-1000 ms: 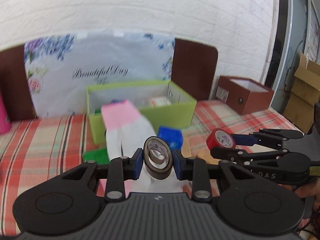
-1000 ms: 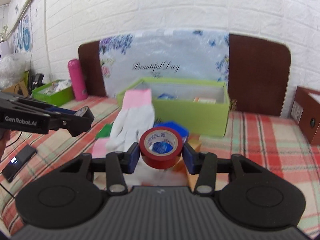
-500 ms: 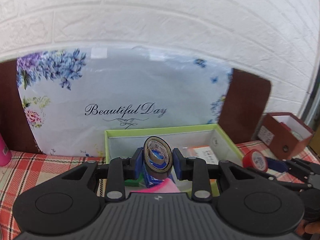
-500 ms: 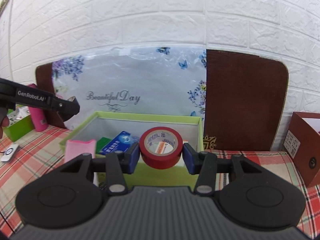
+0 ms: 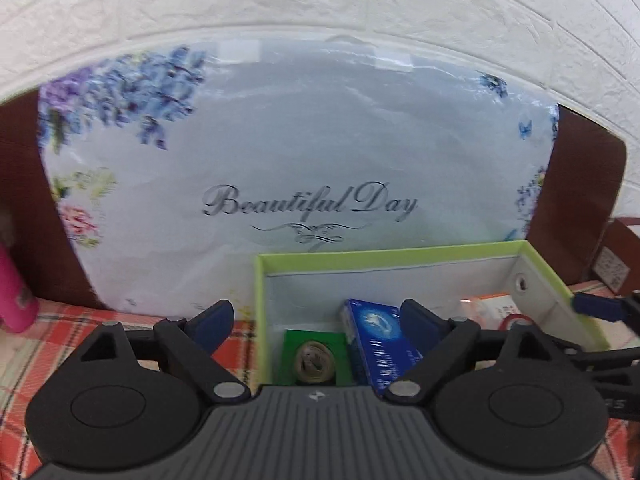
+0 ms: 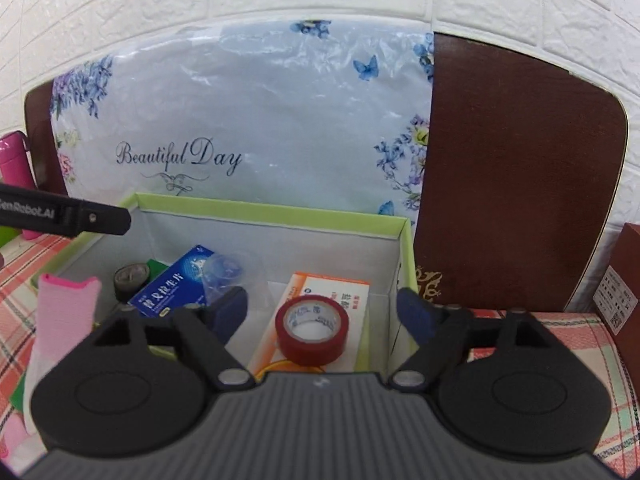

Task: Organize objects
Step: 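Carry both tape rolls into the lime-green box and release them, then grasp the clear plastic tube with the right tool while the left tool grasps the white glove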

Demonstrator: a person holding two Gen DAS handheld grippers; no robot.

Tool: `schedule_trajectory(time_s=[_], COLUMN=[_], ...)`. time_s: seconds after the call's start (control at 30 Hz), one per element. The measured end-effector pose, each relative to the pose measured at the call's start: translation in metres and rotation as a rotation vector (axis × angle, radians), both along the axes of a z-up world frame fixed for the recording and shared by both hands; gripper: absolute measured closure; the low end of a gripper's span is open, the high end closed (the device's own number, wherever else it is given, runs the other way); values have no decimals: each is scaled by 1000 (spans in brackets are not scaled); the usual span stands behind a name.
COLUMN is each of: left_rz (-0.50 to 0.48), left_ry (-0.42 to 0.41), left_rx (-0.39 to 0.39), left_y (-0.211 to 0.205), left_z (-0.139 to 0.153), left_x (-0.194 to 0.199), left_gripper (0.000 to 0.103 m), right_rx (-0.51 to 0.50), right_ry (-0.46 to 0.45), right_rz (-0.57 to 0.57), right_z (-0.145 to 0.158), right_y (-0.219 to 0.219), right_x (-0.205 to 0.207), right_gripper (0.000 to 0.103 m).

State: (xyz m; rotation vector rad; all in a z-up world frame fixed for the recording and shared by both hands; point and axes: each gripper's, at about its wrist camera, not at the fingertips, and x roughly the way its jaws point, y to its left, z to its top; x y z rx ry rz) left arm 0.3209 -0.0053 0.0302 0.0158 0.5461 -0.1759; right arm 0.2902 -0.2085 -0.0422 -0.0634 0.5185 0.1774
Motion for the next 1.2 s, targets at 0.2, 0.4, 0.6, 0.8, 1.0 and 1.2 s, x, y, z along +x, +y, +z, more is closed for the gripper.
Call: schedule_trajectory(time_s=[0.2, 0.4, 0.6, 0.8, 1.0, 1.2], left_rz=[9, 3, 11, -3, -11, 9], left_ry=[4, 32, 39, 57, 103, 156], left_rx=[-45, -80, -105, -109, -94, -96], left_y=[10, 8, 2, -6, -14, -16], left_z=[6, 22, 27, 19, -1, -20], left_x=[-21, -58, -108, -146, -171, -184], left_gripper=[9, 9, 9, 9, 9, 9], right_rx=[3, 65, 118, 94, 114, 121], right_ry=[-85, -94, -99, -61, -16, 23], right_rz=[-20, -18, -5, -12, -13, -23], right_z=[11, 23, 28, 20, 4, -11], right_y=[-5, -13, -19, -19, -21, -21], right_x=[-33, -69, -118, -161, -193, -215], right_gripper=[0, 0, 0, 0, 0, 0])
